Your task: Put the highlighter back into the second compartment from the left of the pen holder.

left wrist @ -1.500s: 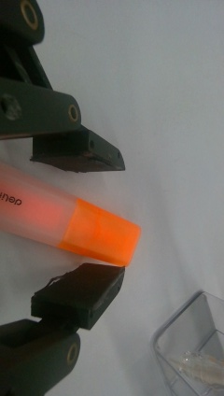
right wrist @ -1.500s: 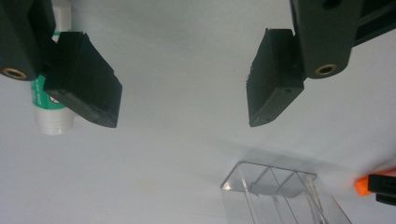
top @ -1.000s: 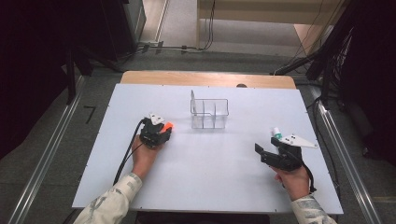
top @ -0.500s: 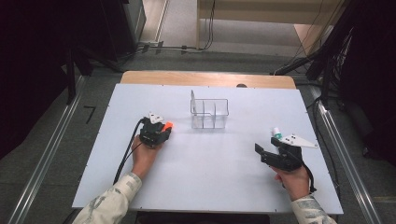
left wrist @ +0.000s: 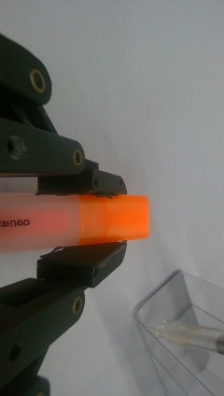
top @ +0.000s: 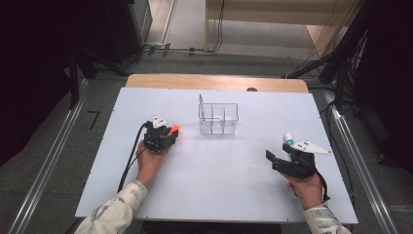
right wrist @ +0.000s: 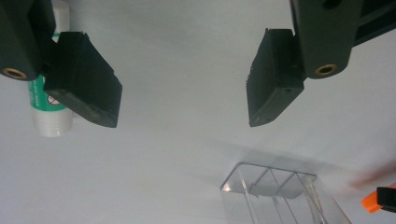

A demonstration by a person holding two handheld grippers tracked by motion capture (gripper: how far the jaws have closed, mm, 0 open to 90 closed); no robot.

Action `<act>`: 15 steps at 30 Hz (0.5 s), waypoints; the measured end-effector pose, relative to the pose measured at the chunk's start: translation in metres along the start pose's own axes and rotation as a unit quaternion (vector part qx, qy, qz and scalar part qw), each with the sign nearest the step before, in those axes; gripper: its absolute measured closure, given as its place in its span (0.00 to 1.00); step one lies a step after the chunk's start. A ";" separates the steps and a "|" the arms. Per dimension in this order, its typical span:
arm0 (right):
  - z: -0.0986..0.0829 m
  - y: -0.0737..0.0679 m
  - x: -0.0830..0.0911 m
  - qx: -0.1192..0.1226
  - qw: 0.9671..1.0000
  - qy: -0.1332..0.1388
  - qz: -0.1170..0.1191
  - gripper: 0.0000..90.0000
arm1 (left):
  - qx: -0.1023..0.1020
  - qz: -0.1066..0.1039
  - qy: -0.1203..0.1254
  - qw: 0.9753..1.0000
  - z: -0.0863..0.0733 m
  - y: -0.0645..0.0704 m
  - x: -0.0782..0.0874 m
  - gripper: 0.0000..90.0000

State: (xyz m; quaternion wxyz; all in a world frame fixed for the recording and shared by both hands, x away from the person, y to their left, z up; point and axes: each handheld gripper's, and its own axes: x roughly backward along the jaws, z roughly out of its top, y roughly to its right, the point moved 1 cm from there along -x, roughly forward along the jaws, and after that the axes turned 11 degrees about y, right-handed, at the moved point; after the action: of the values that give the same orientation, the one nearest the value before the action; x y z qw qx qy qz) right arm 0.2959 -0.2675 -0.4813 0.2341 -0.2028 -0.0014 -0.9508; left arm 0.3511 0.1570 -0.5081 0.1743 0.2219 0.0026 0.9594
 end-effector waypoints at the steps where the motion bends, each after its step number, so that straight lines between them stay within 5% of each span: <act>1: 0.000 0.000 0.000 0.000 1.000 0.000 0.000 0.28 | 0.002 -0.002 0.002 1.000 0.001 0.000 0.001 0.75; 15: 0.000 0.000 0.000 0.002 1.000 0.000 0.001 0.28 | 0.020 -0.029 0.045 0.998 0.019 0.011 0.019 0.75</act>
State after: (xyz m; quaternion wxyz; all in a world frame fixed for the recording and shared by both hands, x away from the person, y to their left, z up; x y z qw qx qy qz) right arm 0.2962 -0.2674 -0.4816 0.2350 -0.2023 -0.0027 -0.9507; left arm 0.3393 0.1515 -0.4816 0.1974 0.1816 0.0357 0.9627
